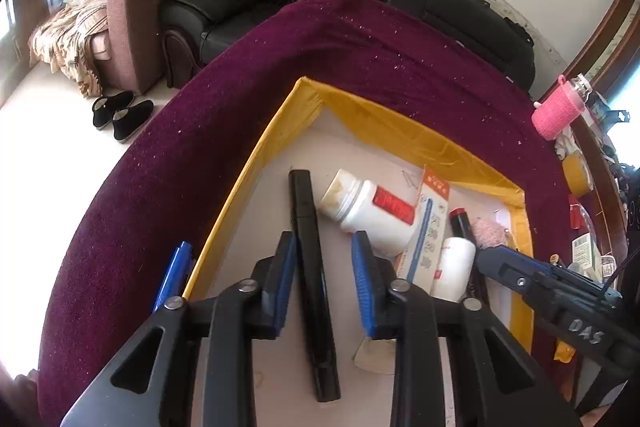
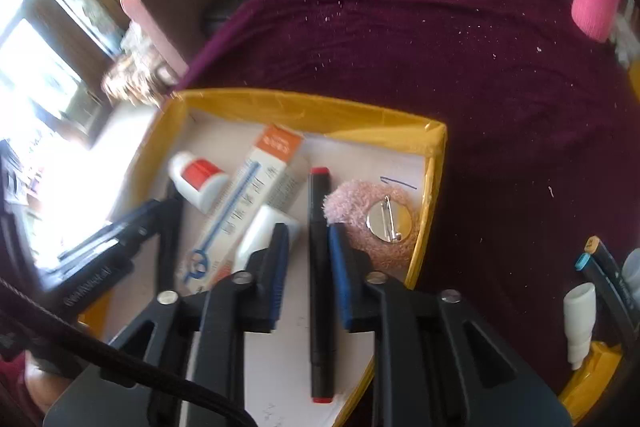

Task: Organize objects
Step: 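Lower the markers into the tray and open both grippers, then grasp the yellow padded envelope with the left gripper while the right approaches the white charger plug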

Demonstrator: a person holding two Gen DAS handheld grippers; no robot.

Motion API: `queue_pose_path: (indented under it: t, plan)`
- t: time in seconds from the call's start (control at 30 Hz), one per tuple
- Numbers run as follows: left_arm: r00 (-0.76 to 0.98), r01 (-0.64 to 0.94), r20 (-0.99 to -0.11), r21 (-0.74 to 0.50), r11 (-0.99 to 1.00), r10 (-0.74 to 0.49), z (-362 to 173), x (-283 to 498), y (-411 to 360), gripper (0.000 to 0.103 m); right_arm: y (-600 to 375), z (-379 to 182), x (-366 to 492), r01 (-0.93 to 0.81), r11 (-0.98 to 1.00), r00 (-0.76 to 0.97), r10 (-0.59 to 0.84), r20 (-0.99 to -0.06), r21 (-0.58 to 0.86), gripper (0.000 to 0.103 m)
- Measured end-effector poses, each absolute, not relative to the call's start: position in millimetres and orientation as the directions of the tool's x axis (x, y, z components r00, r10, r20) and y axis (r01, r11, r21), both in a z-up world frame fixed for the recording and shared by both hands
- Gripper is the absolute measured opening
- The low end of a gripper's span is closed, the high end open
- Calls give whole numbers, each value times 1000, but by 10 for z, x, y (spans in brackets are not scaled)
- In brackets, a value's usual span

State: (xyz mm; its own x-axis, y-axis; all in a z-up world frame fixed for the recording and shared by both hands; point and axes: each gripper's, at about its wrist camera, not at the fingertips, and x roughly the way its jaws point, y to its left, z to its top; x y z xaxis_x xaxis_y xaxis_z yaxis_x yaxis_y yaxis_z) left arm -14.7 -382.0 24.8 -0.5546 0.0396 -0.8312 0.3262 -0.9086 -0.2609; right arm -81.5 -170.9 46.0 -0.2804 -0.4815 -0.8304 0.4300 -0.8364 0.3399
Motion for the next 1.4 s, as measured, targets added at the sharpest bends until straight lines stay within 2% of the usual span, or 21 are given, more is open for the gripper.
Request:
queue_pose_path:
  t: [0.03, 0.07, 0.1, 0.13, 0.3, 0.43, 0.63, 0.93, 1.07, 1.2, 1.27, 1.4]
  plan:
    - [-560, 322, -828, -259, -911, 37, 271, -149, -3812, 32, -1676, 514, -813, 423, -835, -294, -493, -819, 351, 38]
    - [-562, 322, -826, -254, -912, 32, 295, -151, -3803, 35, -1620, 582, -781, 418, -837, -312, -498, -809, 354, 40]
    - [-563, 327, -826, -246, -912, 21, 323, -147, -3797, 49, -1552, 656, -749, 416, -839, -331, -500, -800, 352, 43]
    - [-568, 333, -823, -246, -910, 15, 345, -134, -3796, 58, -1543, 691, -750, 414, -840, -340, -499, -797, 349, 44]
    - [-578, 350, -815, -288, -892, 36, 498, 54, -3799, 59, -1159, 920, -583, 406, -860, -408, -472, -782, 307, 45]
    - [-605, 336, -793, -335, -880, 70, 654, 269, -3692, 62, -668, 1054, -375, 373, -893, -476, -416, -775, 250, 52]
    - [-655, 234, -742, -382, -894, 145, 848, 549, -3236, 63, 171, 1015, -143, 268, -935, -525, -343, -779, 231, 53]
    - [-606, -2, -744, -354, -935, 283, 830, 645, -2049, 63, 1311, 879, 83, 79, -970, -577, -231, -783, 228, 53]
    - [-611, -71, -736, -315, -946, 291, 845, 707, -1607, 63, 1496, 856, 55, 65, -957, -576, -266, -773, 282, 53]
    - [-589, -133, -753, -269, -954, 294, 794, 764, -1263, 63, 1733, 745, -42, -90, -974, -592, -115, -798, 207, 54]
    - [-574, -143, -764, -262, -954, 296, 755, 777, -1176, 63, 1877, 639, -57, -135, -965, -575, -107, -811, 223, 54]
    - [-584, -139, -769, -222, -965, 261, 703, 696, -1024, 63, 1919, 525, 56, -97, -975, -576, -110, -810, 202, 55]
